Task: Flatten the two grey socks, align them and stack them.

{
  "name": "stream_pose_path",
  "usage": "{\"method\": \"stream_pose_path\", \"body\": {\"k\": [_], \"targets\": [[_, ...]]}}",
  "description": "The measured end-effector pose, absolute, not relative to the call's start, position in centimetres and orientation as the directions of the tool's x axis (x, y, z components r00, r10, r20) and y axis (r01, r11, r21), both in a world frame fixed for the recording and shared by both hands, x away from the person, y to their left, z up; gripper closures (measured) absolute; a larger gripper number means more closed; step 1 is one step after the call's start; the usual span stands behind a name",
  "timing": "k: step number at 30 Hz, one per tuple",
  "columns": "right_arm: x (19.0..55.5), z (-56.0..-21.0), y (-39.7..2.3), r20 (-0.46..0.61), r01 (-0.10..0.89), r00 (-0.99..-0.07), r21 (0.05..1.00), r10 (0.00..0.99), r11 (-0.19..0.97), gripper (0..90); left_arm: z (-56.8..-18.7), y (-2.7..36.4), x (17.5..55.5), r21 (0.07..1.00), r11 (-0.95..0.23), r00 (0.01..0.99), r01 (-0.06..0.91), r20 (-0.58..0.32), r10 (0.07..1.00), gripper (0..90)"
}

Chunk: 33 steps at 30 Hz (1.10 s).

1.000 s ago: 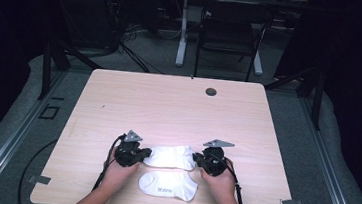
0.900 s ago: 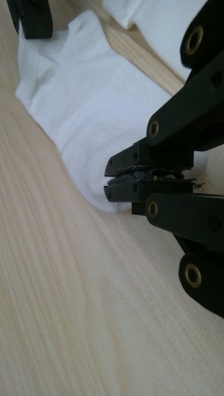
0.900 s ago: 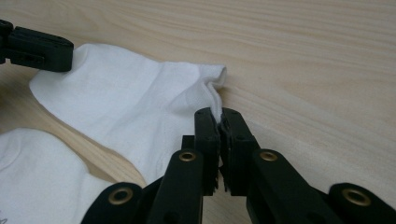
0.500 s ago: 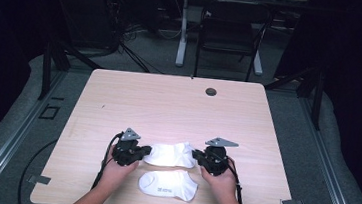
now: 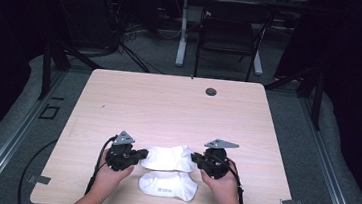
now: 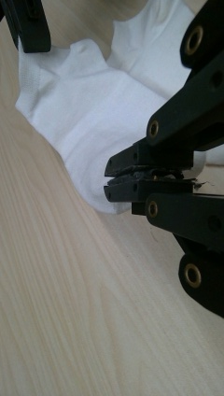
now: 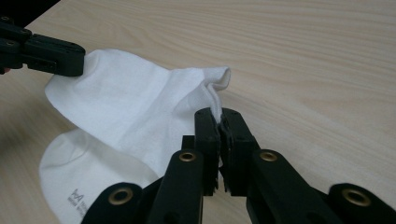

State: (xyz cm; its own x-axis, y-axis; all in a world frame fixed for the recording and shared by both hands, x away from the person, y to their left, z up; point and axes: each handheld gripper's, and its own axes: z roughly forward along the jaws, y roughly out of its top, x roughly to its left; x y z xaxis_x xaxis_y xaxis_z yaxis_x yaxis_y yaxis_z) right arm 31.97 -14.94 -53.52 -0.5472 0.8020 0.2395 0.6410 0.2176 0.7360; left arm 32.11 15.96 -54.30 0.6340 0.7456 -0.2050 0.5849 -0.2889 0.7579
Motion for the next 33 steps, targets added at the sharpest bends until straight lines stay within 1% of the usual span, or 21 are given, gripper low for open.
{"method": "stream_pose_path", "body": {"k": [7,11,19,22,28,33], "targets": [[30.3,-52.2,-14.3,0.222,0.633,-0.581,0.728,0.783,0.263,86.4,-53.9,16.1,30.5,0.754,-0.303,0.649,0.583,-0.207,0.732,86.8],[29.4,-52.1,-14.2,0.216,0.625,-0.591,0.732,0.777,0.273,86.5,-53.6,16.1,29.7,0.752,-0.322,0.658,0.575,-0.191,0.728,86.8],[27.4,-52.3,-15.0,0.228,0.628,-0.589,0.734,0.776,0.261,86.4,-53.4,15.7,28.2,0.745,-0.346,0.677,0.571,-0.187,0.712,86.9],[26.9,-52.3,-15.4,0.231,0.632,-0.585,0.731,0.778,0.258,86.4,-53.3,15.6,27.7,0.75,-0.333,0.672,0.571,-0.195,0.715,86.9],[26.3,-52.7,-15.7,0.242,0.643,-0.578,0.724,0.779,0.252,86.4,-53.6,15.4,26.9,0.753,-0.344,0.68,0.561,-0.182,0.71,86.9],[26.0,-53.0,-15.7,0.228,0.643,-0.587,0.714,0.777,0.276,86.4,-54.1,15.4,26.6,0.748,-0.349,0.682,0.565,-0.185,0.708,86.9]]}}
